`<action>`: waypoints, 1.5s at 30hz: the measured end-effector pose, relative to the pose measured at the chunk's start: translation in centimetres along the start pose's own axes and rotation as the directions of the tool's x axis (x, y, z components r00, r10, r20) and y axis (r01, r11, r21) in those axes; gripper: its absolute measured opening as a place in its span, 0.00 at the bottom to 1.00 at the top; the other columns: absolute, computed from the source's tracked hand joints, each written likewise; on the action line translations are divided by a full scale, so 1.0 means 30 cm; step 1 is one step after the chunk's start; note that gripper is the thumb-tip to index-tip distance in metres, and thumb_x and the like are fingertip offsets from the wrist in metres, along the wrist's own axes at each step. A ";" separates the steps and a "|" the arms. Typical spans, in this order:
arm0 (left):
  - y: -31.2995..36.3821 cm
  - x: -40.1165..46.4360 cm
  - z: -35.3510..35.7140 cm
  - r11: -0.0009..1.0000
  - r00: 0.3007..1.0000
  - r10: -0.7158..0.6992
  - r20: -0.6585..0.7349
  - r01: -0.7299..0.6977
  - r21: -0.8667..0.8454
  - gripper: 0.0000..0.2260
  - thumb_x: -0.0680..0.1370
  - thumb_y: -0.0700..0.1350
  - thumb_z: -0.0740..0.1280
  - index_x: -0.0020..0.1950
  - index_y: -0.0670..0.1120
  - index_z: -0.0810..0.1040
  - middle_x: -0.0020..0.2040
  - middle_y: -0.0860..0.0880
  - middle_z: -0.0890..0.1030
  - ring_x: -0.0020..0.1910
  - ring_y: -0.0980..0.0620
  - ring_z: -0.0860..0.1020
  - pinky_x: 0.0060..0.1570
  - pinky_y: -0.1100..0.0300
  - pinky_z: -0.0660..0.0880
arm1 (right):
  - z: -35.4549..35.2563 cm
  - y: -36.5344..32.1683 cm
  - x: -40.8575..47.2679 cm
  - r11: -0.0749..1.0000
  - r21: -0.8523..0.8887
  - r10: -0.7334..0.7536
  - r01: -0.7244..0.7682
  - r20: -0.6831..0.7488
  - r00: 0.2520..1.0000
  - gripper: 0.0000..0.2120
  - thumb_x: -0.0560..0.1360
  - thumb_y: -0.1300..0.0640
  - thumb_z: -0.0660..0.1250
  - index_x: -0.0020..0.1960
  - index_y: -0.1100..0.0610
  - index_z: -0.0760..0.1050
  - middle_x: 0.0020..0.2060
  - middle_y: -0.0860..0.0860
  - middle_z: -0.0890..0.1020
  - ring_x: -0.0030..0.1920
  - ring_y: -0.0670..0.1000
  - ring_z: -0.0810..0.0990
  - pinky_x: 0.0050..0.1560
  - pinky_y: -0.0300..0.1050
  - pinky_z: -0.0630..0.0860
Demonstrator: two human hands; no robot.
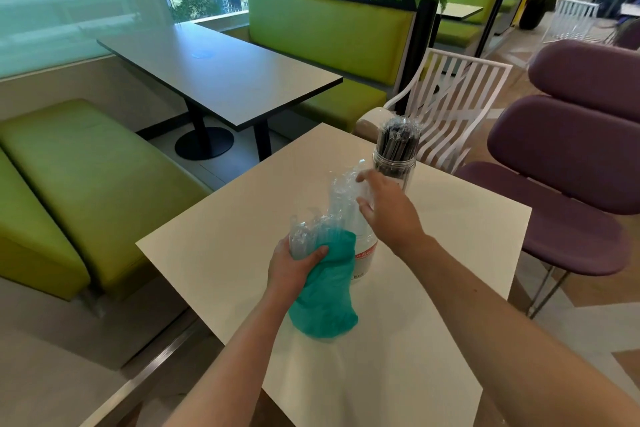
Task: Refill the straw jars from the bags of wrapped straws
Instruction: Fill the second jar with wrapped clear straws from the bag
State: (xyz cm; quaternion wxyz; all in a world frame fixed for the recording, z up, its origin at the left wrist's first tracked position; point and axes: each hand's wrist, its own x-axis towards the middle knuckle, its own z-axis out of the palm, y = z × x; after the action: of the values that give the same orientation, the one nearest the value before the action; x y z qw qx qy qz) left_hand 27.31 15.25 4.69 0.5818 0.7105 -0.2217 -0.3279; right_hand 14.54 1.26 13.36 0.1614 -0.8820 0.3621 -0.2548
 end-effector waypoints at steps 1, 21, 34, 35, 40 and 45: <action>0.000 0.000 -0.001 1.000 1.000 0.001 -0.001 -0.001 0.000 0.27 0.67 0.54 0.79 0.62 0.50 0.75 0.53 0.52 0.82 0.50 0.52 0.81 0.48 0.57 0.80 | 0.014 0.009 0.004 0.997 -0.079 -0.029 0.027 -0.021 0.999 0.16 0.78 0.53 0.66 0.65 0.50 0.70 0.61 0.50 0.77 0.57 0.51 0.76 0.55 0.40 0.72; 0.002 -0.001 -0.014 1.000 1.000 0.011 -0.008 -0.011 0.017 0.25 0.68 0.55 0.78 0.61 0.52 0.74 0.53 0.54 0.81 0.49 0.56 0.81 0.44 0.62 0.78 | 0.093 0.078 0.072 0.975 -0.222 0.033 0.013 0.203 0.979 0.34 0.73 0.29 0.59 0.74 0.33 0.51 0.79 0.48 0.47 0.78 0.61 0.48 0.72 0.69 0.53; 0.014 -0.006 -0.034 1.000 0.999 -0.015 -0.035 0.015 -0.014 0.26 0.69 0.57 0.76 0.62 0.53 0.72 0.52 0.56 0.80 0.49 0.57 0.80 0.41 0.66 0.76 | 0.123 0.071 0.157 0.971 -0.231 -0.001 0.056 0.231 0.973 0.27 0.73 0.32 0.61 0.69 0.39 0.64 0.70 0.52 0.66 0.64 0.56 0.74 0.54 0.51 0.78; 0.014 -0.006 -0.034 1.000 0.999 -0.018 -0.038 0.018 -0.017 0.26 0.69 0.57 0.76 0.62 0.53 0.72 0.52 0.56 0.80 0.49 0.57 0.80 0.40 0.66 0.76 | 0.121 0.072 0.153 0.973 -0.221 -0.012 0.062 0.217 0.976 0.25 0.74 0.33 0.62 0.68 0.40 0.66 0.69 0.52 0.66 0.63 0.55 0.74 0.53 0.50 0.78; 0.015 -0.005 -0.034 0.999 0.999 -0.032 -0.039 0.030 -0.040 0.27 0.69 0.57 0.76 0.64 0.51 0.73 0.54 0.54 0.80 0.51 0.54 0.80 0.43 0.64 0.78 | 0.102 0.071 0.154 0.979 -0.178 -0.069 0.101 0.175 0.982 0.21 0.75 0.37 0.64 0.64 0.45 0.70 0.65 0.52 0.68 0.63 0.53 0.72 0.53 0.50 0.78; 0.010 -0.005 -0.035 0.997 0.998 -0.047 -0.047 0.044 -0.068 0.28 0.68 0.56 0.77 0.64 0.50 0.73 0.55 0.52 0.81 0.52 0.51 0.81 0.48 0.58 0.80 | 0.067 0.065 0.174 0.972 -0.183 -0.128 0.148 0.117 0.985 0.21 0.75 0.39 0.66 0.61 0.49 0.71 0.62 0.52 0.71 0.58 0.52 0.73 0.49 0.45 0.77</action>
State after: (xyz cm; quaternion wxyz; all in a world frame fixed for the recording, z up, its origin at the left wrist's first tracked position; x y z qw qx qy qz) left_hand 27.98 16.01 5.12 0.6027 0.7033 -0.1803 -0.3310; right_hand 17.77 -3.63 12.54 0.0766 -0.9286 0.3136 -0.1828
